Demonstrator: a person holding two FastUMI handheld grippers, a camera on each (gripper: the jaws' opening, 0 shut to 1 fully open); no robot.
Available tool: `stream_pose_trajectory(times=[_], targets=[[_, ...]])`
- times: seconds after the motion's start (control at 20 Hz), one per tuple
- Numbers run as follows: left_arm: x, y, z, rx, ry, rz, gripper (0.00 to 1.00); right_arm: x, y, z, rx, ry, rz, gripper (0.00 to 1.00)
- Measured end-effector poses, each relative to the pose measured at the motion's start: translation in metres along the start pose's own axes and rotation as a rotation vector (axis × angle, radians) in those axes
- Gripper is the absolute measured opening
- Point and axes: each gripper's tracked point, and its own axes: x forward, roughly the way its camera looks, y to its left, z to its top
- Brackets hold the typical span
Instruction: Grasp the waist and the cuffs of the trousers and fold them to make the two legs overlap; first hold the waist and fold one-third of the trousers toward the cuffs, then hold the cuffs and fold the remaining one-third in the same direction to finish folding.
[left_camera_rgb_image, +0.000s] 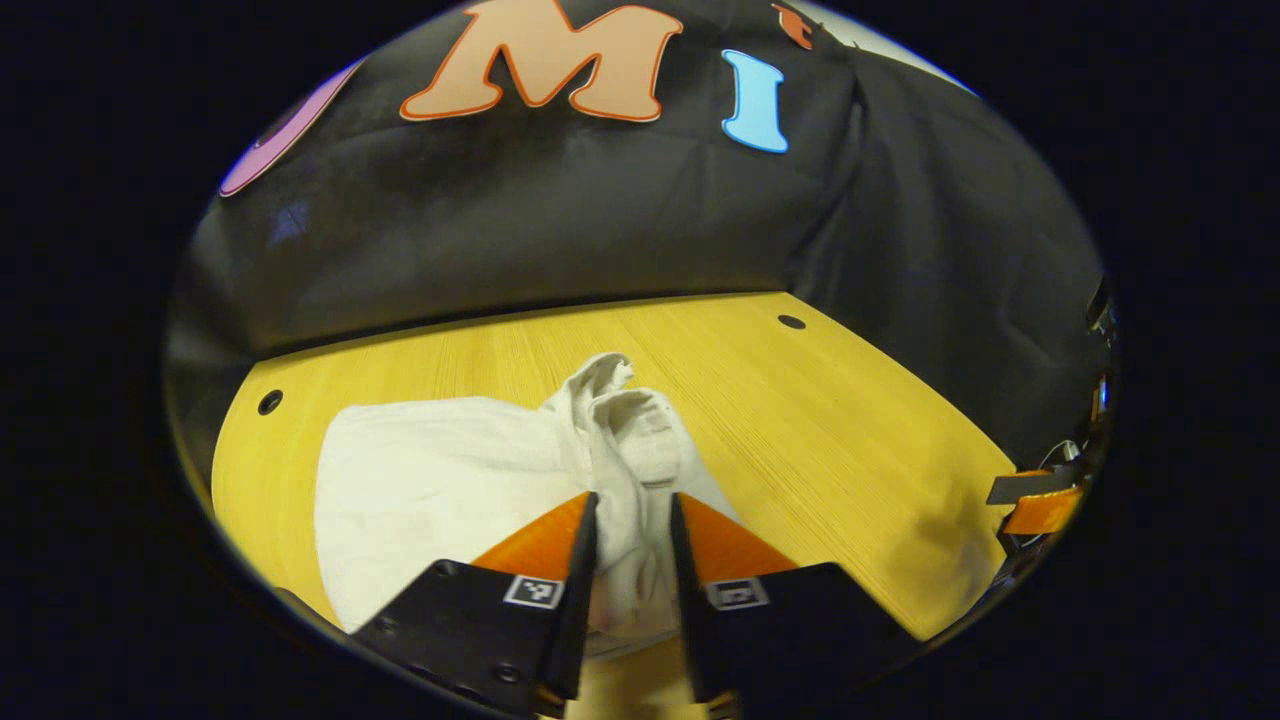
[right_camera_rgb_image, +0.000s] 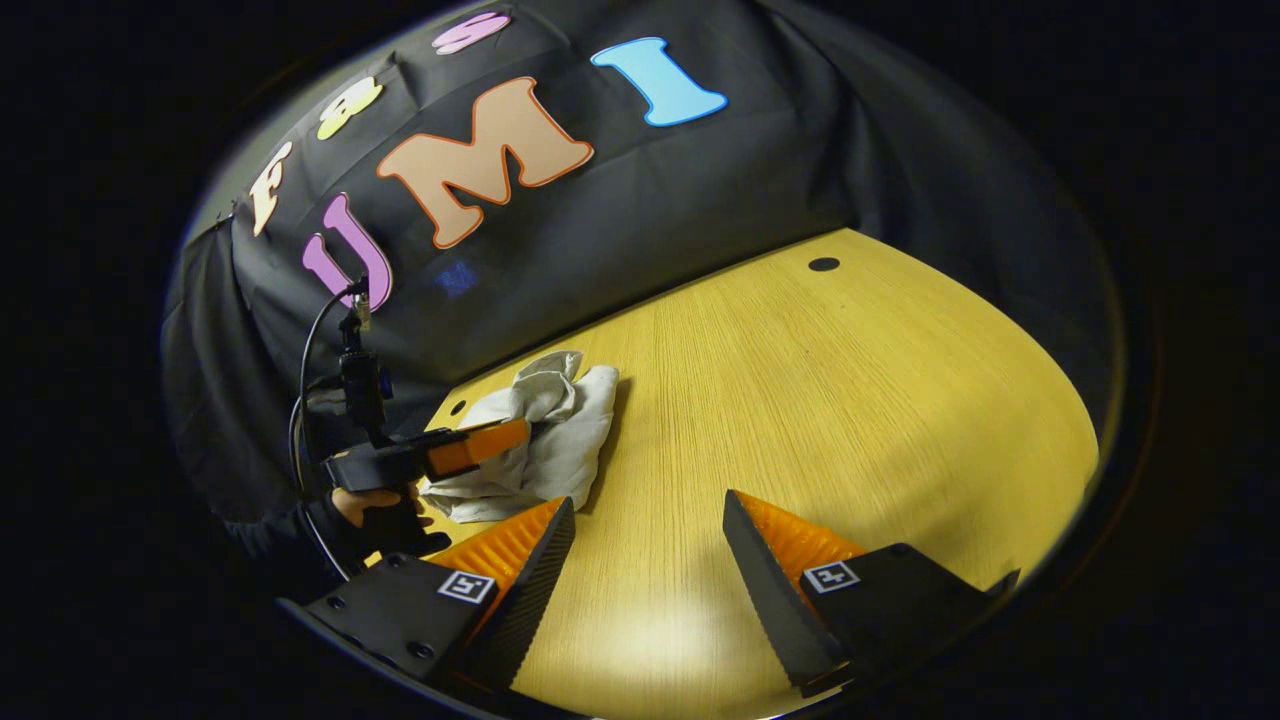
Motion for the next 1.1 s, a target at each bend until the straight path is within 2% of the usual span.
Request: stream_pose_trajectory(times=[0.15,0.35,0.5,0.65,0.8,0.9,1.1], targets=[[-0.024,0.006,0.021,0.022,-0.09,0.082,0.97,0.001,0.012,0.017,-0.082,-0.044,0.022,0.96],[-0.086,0.023,0.061,0.029,-0.242,0.204,0.95,-0.003,0.045,0.061,-0.195,-0.16,0.081,0.96],[-0.175,0.052,0.092,0.062,-0.358,0.32,0.95,-0.013,0.097,0.108,-0.245,-0.272,0.117,0.96],[-0.229,0.075,0.102,0.034,-0.42,0.405,0.95,-0.025,0.128,0.134,-0.333,-0.392,0.093,0.96],[-0.27,0.101,0.099,-0.006,-0.469,0.518,0.95,-0.038,0.147,0.148,-0.479,-0.532,-0.003,0.96],[-0.283,0.106,0.099,-0.011,-0.502,0.528,0.94,-0.044,0.173,0.139,-0.509,-0.563,0.014,0.96],[-0.285,0.108,0.095,-0.027,-0.502,0.488,0.94,-0.05,0.205,0.13,-0.525,-0.591,0.018,0.97]])
